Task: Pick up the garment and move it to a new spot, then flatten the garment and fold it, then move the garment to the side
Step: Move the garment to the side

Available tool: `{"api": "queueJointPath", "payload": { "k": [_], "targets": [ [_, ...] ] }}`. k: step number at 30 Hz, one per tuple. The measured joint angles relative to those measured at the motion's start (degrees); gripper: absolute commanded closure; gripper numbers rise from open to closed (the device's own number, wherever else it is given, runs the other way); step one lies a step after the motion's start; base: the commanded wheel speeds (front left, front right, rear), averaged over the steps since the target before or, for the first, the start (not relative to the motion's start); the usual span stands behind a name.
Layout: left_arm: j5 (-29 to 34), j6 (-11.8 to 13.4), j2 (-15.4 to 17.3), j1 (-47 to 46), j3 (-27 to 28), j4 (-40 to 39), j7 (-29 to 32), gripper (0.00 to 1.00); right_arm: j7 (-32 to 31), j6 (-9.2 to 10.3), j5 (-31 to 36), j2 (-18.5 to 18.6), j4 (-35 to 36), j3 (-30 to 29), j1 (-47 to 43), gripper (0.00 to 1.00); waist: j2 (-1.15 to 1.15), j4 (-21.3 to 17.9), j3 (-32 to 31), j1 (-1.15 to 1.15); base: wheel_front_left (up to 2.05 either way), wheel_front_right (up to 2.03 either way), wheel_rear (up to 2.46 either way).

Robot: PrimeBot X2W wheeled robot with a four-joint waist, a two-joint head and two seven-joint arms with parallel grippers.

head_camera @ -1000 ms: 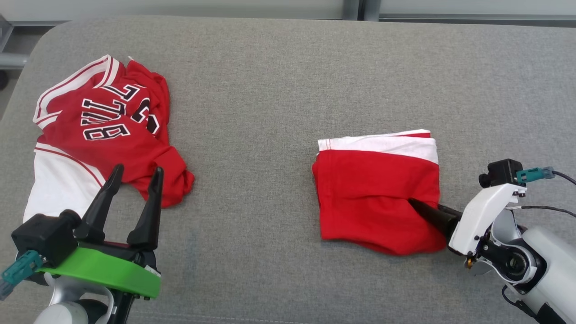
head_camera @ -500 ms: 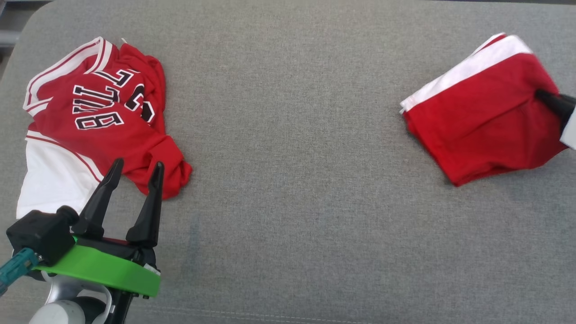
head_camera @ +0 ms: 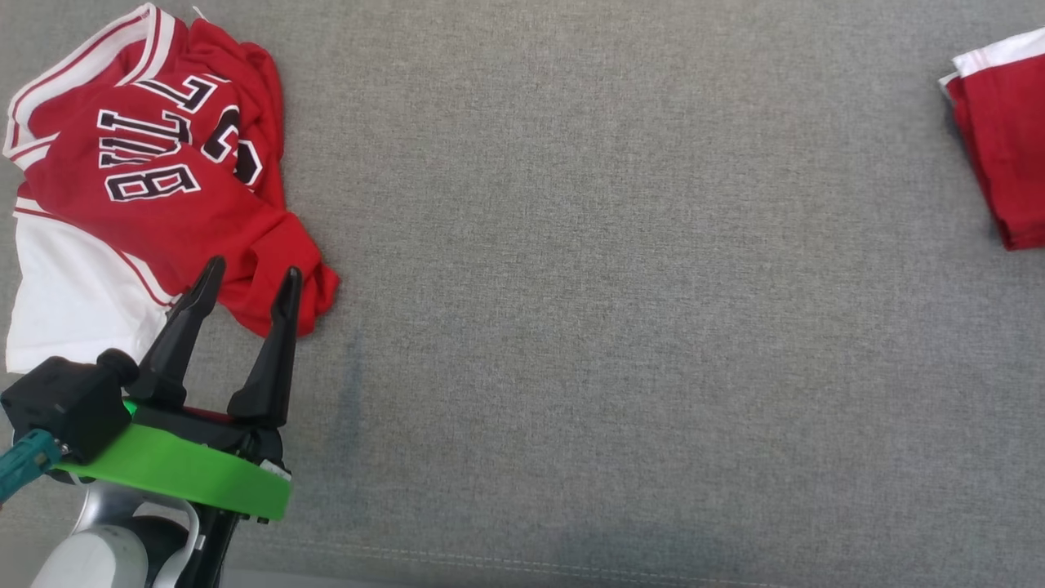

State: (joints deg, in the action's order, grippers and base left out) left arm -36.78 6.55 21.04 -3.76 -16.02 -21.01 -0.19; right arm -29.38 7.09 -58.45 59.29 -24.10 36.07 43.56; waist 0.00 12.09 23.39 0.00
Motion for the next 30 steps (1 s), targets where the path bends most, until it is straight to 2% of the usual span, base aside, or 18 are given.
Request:
{"api": "queueJointPath", "payload": {
  "k": [9,16,17,18,19,20,26,30],
  "targets": [
    [0.4,0.0,0.5,-1.0,1.3,-1.5,0.7,0.00,0.4,0.00,1.8,2.2,-2.9,-2.2,2.4,1.00,0.00,-0.6,3.6,0.00,0.00,0.00,0.00],
    [1.3,0.0,0.5,-2.4,1.7,-2.4,1.2,0.00,2.8,0.01,3.1,1.3,-4.8,-3.0,4.0,1.00,0.00,-2.2,6.1,0.00,0.00,0.00,0.00],
    [1.3,0.0,0.5,-2.4,1.8,-2.4,1.2,0.00,3.3,0.01,3.5,1.1,-5.2,-3.0,4.2,0.76,0.00,-2.4,6.3,0.00,0.00,0.00,0.00],
    [1.3,0.0,0.5,-2.5,1.9,-2.5,1.2,0.00,4.0,0.01,4.5,0.9,-5.6,-2.9,4.2,0.36,0.00,-2.6,6.6,0.00,0.00,0.00,0.00],
    [1.4,0.0,0.5,-2.6,2.1,-2.6,1.2,0.00,4.7,0.01,5.5,0.8,-6.2,-2.8,4.2,0.25,0.00,-2.8,6.8,0.00,0.00,0.00,0.00],
    [1.6,0.0,0.5,-2.8,2.2,-2.7,1.3,0.00,5.2,0.01,6.1,0.6,-7.2,-2.8,4.2,0.00,0.00,-3.0,7.1,0.00,0.00,0.00,0.00],
    [1.7,0.0,0.5,-3.1,3.2,-3.2,1.6,0.00,7.4,0.02,7.4,-0.9,-11.0,-2.5,4.1,0.00,0.00,-4.1,7.9,0.00,0.00,0.00,0.00],
    [1.8,0.0,0.9,-3.1,3.8,-3.3,1.7,0.00,9.5,0.02,7.6,-3.5,-13.8,-2.9,4.0,0.00,0.00,-5.0,8.2,0.01,0.00,0.00,0.00]
  ]
}}
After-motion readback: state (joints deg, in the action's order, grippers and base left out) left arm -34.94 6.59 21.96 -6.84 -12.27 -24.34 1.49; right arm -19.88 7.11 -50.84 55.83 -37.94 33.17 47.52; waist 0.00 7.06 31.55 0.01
